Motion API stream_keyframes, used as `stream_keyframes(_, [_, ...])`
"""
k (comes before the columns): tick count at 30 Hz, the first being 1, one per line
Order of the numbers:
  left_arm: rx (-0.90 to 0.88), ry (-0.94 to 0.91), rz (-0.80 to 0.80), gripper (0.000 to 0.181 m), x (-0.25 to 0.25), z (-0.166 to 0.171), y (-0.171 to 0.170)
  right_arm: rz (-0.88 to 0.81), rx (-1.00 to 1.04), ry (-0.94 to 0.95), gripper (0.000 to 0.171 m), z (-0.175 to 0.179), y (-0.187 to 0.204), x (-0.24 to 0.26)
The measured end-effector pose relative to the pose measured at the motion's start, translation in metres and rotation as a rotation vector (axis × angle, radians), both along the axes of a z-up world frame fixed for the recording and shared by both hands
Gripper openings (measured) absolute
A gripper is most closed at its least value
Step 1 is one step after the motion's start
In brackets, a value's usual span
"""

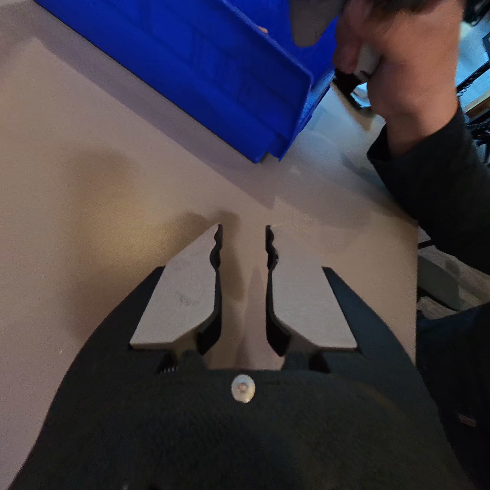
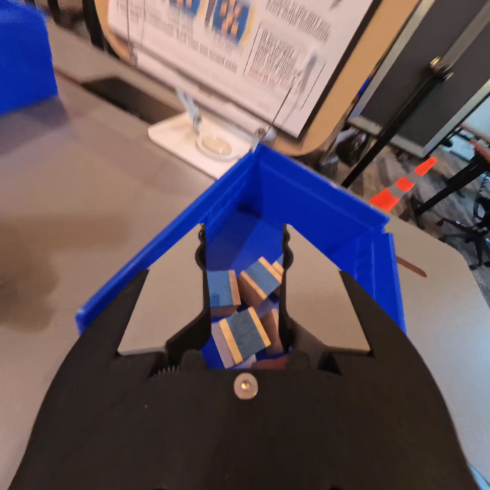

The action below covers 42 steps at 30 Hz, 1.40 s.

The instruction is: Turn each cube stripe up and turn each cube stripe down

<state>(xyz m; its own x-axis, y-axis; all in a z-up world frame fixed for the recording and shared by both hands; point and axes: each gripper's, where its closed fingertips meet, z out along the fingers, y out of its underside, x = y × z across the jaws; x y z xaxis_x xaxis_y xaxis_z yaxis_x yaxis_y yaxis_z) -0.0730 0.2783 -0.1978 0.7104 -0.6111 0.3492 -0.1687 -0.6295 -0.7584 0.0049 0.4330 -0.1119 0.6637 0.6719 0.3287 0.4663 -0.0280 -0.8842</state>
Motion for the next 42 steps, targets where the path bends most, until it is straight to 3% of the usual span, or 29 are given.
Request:
stream_keyframes(5, [0.014,0.121,-0.007,0.035,-0.011,-0.002,-0.005,0.042,0.076,0.147,0.057,0.026,-0.014,-0.007])
stream_keyframes(9, [0.115,-0.002,0.023,0.042,-0.029,0.057,-0.019,0.011,0.078,0.104,0.058,0.018,-0.005,-0.002])
stream_keyframes(11, [0.19,-0.003,0.089,0.048,-0.063,0.092,-0.019,0.034,0.034,0.125,0.058,0.015,-0.007,-0.004])
stream_keyframes(14, [0.243,0.202,0.379,0.045,-0.168,0.118,0.0,0.061,0.014,0.158,0.058,0.019,-0.013,-0.008])
stream_keyframes(16, [0.148,0.372,0.612,0.056,-0.256,0.109,0.008,0.071,0.023,0.159,0.058,0.021,-0.016,-0.01])
stream_keyframes(18, [-0.046,0.451,0.725,0.071,-0.319,0.082,0.006,0.082,0.03,0.146,0.058,0.021,-0.019,-0.013])
stream_keyframes(23, [-0.235,0.586,0.682,0.071,-0.38,0.031,0.011,0.093,0.063,0.09,0.057,0.016,-0.023,-0.019])
stream_keyframes(38, [-0.488,0.801,0.502,0.076,-0.415,-0.013,0.02,0.109,0.043,0.073,0.055,0.009,-0.023,-0.022])
stream_keyframes(42, [-0.588,0.836,0.522,0.048,-0.419,-0.03,0.01,0.109,0.044,0.066,0.054,0.007,-0.023,-0.022])
